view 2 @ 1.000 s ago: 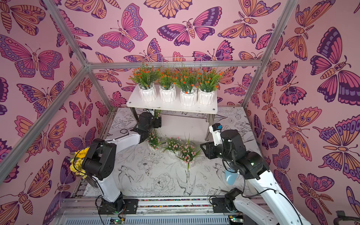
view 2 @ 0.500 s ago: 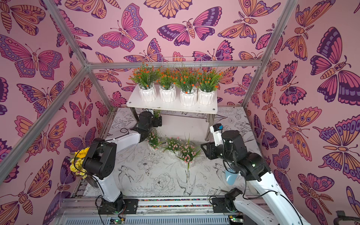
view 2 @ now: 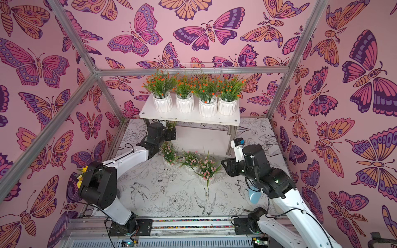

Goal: Place the baby's breath potted plants on the rack by color
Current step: Place the baby's breath potted plant on the rack, then move the baby's breath potted plant to the center of the board.

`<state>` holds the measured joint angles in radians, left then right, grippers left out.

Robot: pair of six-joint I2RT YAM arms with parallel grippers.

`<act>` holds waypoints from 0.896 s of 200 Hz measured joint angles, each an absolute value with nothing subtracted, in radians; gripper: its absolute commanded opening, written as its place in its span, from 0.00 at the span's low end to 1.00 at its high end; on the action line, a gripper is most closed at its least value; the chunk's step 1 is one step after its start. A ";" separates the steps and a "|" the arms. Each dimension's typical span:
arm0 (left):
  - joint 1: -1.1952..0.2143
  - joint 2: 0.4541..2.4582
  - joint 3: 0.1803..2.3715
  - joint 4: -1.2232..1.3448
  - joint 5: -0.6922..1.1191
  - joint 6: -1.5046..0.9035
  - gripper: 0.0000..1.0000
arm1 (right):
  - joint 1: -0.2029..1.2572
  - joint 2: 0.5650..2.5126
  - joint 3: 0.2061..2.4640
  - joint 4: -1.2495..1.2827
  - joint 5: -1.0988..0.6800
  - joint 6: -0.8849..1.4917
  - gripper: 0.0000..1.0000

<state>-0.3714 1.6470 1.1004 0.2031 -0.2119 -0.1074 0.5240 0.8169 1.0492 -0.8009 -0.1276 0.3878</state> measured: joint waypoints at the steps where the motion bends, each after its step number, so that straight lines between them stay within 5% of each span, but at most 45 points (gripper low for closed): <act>1: -0.371 1.646 1.100 0.201 -0.211 -0.107 1.00 | 0.524 0.817 1.049 -0.801 -0.128 0.388 0.47; 179: -0.449 1.185 0.849 -0.003 -0.150 -0.193 1.00 | 0.524 0.810 0.768 -0.691 -0.071 0.475 0.46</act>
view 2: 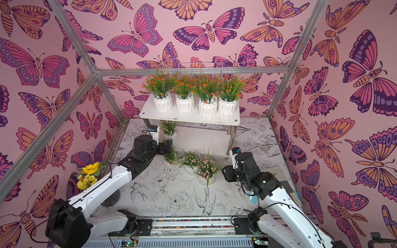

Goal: Place the baby's breath potted plants on the rack by color
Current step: Move the baby's breath potted plant to the center of the board.

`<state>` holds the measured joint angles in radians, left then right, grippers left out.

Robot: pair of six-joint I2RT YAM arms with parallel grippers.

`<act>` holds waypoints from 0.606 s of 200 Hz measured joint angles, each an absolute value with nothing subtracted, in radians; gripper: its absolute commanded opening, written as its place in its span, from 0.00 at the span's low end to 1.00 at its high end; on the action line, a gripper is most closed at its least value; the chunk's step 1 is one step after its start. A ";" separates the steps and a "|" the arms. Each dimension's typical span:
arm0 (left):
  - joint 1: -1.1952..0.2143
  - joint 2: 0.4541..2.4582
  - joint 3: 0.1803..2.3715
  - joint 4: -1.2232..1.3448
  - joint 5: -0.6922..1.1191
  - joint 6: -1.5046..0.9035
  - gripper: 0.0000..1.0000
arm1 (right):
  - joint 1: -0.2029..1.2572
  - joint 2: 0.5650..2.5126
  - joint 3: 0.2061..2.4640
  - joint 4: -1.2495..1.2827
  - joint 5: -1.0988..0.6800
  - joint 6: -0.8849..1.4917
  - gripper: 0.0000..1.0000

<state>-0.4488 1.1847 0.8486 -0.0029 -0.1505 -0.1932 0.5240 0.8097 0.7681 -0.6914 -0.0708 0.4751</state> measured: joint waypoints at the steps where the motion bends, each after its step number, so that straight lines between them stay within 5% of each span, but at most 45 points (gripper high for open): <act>1: -0.450 1.183 0.847 -0.004 -0.151 -0.194 1.00 | 0.524 0.810 0.766 -0.691 -0.071 0.476 0.46; 121: -0.545 0.919 0.770 -0.132 -0.204 -0.253 1.00 | 0.543 0.865 0.502 -0.395 -0.097 0.627 0.38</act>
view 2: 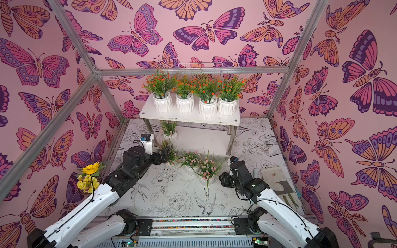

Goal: Place the baby's breath potted plants on the rack by color
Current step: Move the baby's breath potted plant to the center of the board.

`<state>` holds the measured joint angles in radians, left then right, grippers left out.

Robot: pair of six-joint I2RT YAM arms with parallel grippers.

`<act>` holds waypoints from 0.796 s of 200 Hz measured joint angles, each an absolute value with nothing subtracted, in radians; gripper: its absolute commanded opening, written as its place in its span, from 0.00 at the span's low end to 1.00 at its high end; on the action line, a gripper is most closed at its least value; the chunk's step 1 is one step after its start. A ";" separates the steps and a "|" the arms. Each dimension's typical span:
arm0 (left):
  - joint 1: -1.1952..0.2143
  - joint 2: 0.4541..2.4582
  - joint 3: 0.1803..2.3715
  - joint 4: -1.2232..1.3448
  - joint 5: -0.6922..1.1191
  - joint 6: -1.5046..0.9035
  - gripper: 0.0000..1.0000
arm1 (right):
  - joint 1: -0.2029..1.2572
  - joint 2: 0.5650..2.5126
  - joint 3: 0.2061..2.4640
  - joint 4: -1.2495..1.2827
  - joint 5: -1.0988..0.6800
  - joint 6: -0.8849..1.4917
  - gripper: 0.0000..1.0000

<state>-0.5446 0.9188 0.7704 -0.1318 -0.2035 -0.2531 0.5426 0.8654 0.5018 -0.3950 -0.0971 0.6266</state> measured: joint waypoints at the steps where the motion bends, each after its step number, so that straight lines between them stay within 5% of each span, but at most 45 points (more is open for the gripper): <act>1: -0.545 0.919 0.770 -0.132 -0.204 -0.253 1.00 | 0.543 0.867 0.502 -0.393 -0.097 0.627 0.37; 79: -0.551 0.939 0.770 -0.149 -0.203 -0.271 1.00 | 0.545 0.925 0.462 -0.310 -0.062 0.644 0.34; 159: -0.558 0.951 0.756 -0.151 -0.202 -0.286 1.00 | 0.545 0.785 0.361 -0.358 -0.018 0.690 0.34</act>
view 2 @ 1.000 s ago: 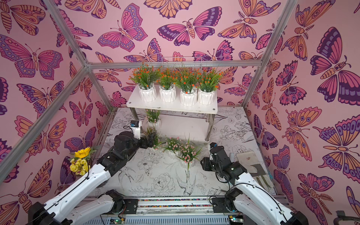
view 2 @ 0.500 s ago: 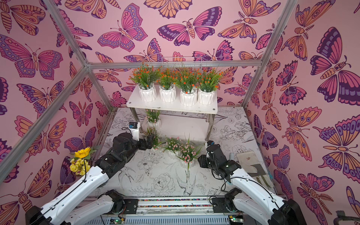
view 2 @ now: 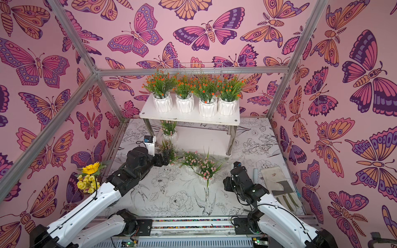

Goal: Place the baby's breath potted plants on the rack by color
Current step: Move the baby's breath potted plant to the center of the board.

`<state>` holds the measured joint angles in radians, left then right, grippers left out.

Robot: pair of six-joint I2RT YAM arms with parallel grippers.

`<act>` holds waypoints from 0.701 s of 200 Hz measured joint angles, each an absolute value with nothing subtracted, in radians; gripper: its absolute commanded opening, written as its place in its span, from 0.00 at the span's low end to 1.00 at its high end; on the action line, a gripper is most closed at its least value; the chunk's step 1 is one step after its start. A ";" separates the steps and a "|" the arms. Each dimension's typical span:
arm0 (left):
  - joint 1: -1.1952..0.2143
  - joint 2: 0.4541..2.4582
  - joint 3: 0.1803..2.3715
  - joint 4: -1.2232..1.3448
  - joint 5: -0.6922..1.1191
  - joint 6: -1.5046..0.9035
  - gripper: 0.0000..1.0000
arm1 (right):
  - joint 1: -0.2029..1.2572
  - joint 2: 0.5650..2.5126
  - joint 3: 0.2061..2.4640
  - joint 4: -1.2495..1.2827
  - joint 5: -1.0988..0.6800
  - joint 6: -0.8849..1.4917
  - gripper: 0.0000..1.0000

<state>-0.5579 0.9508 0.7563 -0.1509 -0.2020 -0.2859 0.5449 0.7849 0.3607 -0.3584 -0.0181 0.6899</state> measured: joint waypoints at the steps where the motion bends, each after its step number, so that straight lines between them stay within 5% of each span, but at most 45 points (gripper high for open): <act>1: -0.558 0.951 0.756 -0.151 -0.202 -0.286 1.00 | 0.545 0.785 0.360 -0.358 -0.019 0.690 0.34; 140: -0.563 0.931 0.747 -0.151 -0.202 -0.294 1.00 | 0.637 0.932 0.487 -0.271 -0.026 0.702 0.28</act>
